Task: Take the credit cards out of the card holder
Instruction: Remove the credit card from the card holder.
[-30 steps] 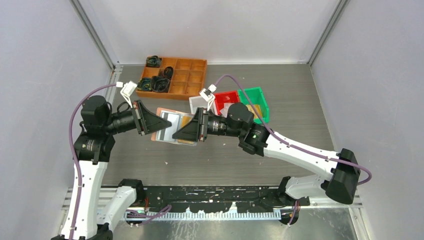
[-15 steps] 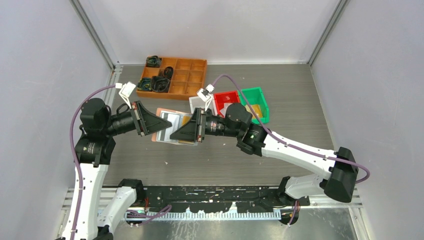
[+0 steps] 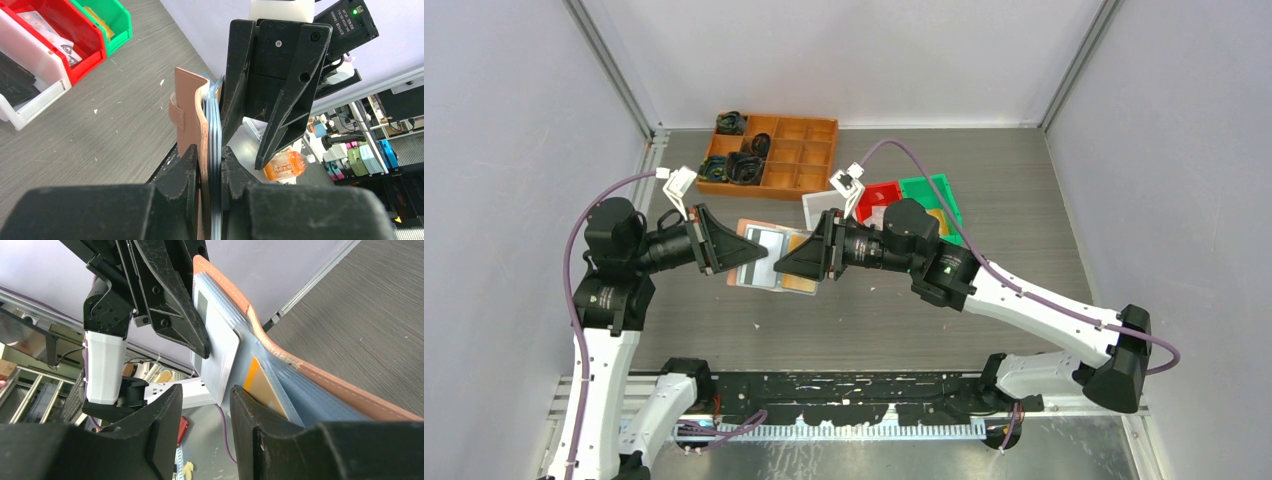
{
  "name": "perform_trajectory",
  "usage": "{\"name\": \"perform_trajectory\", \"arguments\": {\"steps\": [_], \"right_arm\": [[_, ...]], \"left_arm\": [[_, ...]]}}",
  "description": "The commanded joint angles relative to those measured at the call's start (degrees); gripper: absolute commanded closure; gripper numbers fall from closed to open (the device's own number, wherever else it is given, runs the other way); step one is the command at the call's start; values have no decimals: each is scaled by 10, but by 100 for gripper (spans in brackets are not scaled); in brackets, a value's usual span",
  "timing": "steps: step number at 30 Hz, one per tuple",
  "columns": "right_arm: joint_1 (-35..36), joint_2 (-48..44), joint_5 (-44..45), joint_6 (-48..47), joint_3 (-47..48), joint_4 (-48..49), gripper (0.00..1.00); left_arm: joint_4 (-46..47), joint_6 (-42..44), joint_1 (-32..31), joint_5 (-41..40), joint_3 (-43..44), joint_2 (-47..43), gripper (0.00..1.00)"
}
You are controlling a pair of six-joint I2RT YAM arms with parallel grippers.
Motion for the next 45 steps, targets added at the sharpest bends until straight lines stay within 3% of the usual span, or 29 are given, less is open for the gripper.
{"name": "perform_trajectory", "arguments": {"steps": [1, 11, 16, 20, 26, 31, 34, 45], "right_arm": [[-5, 26, 31, -10, 22, -6, 54], [-4, 44, 31, 23, 10, 63, 58], [-3, 49, 26, 70, -25, 153, 61], [-4, 56, 41, 116, -61, 232, 70], [-4, 49, 77, 116, -78, 224, 78], [-4, 38, 92, 119, -94, 231, 82], [-4, 31, 99, 121, -102, 239, 85], [-4, 28, 88, 132, -99, 259, 96]], "left_arm": [[36, -27, -3, 42, 30, -19, 91], [96, -89, -4, 45, 16, -19, 89], [98, -92, -3, 43, 4, -23, 76], [106, -112, -3, 45, -8, -29, 74], [128, -151, -3, 78, -8, -28, 65], [131, -151, -3, 89, -13, -31, 68], [124, -135, -3, 87, -15, -35, 73], [-17, 33, -3, 93, 0, -44, 71]]}}
